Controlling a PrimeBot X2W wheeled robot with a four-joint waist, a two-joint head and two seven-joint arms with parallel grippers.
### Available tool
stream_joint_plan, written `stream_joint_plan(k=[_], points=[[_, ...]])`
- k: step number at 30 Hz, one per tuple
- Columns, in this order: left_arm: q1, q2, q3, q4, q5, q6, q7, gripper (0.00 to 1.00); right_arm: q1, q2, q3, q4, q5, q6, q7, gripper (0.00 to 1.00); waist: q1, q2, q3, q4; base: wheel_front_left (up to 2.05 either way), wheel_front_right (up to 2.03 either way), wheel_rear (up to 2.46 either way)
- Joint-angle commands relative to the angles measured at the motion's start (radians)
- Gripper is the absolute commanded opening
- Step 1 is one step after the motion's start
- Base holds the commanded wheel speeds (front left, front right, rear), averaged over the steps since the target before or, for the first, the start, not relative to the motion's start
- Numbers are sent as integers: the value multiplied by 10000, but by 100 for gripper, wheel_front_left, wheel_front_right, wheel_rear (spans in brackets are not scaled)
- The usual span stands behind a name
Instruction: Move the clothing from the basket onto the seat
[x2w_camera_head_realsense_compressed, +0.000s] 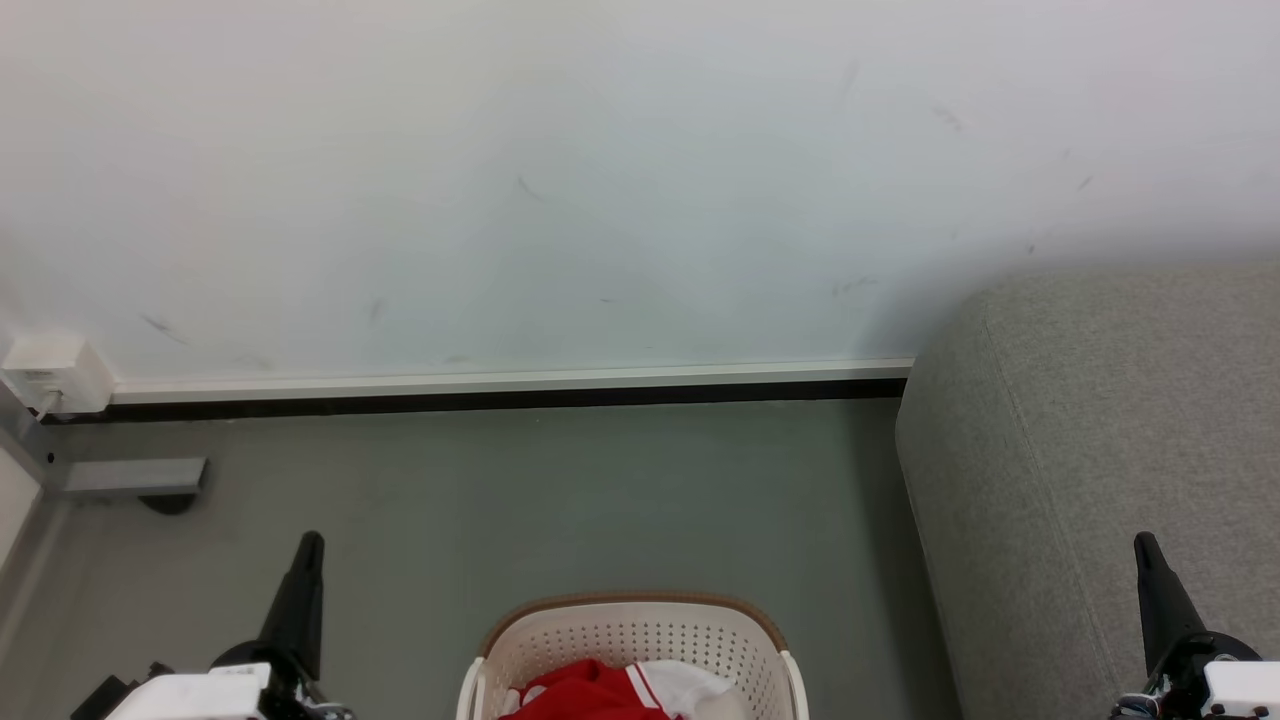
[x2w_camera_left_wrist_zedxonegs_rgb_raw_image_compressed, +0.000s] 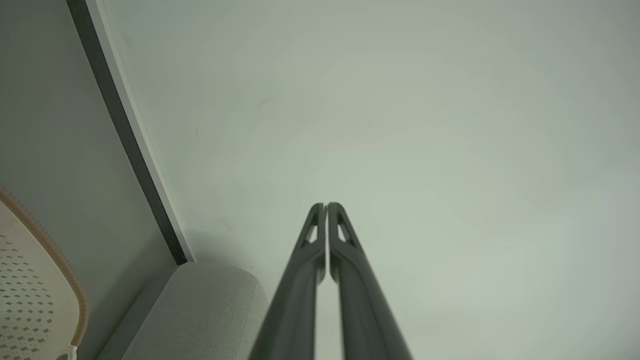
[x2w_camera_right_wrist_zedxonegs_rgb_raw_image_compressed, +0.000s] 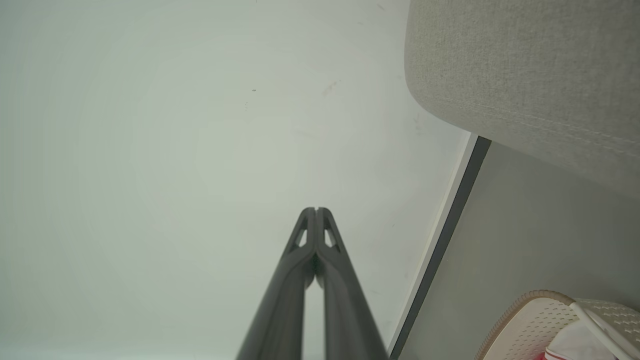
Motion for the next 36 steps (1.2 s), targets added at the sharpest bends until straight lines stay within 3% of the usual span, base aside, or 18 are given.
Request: stream_joint_plan(k=[1,3,4,23,36], points=[[-71,25,11,-40,-144,-44,28,0,-128,-73,-37,-54,21,-23,21,0,0,0,0,0,0,0,0],[-71,25,11,-40,-144,-44,28,0,-128,-73,-37,-54,21,-23,21,0,0,0,0,0,0,0,0],[0,0,-1,0,1,0,-2,100,0,0,1,-1,0,0,-1,100,0,0,0,0,0,0,0],[154,-43,-638,413,273,42,-742,100,386,83,484,73,-538,-2,-742,100,0,0,-7,34,0,0,0],[117,-28,-900,337,1580,329,-1289,100,435,53,685,-98,-2523,-5,-1294,100,0,0,-21,62,0,0,0]])
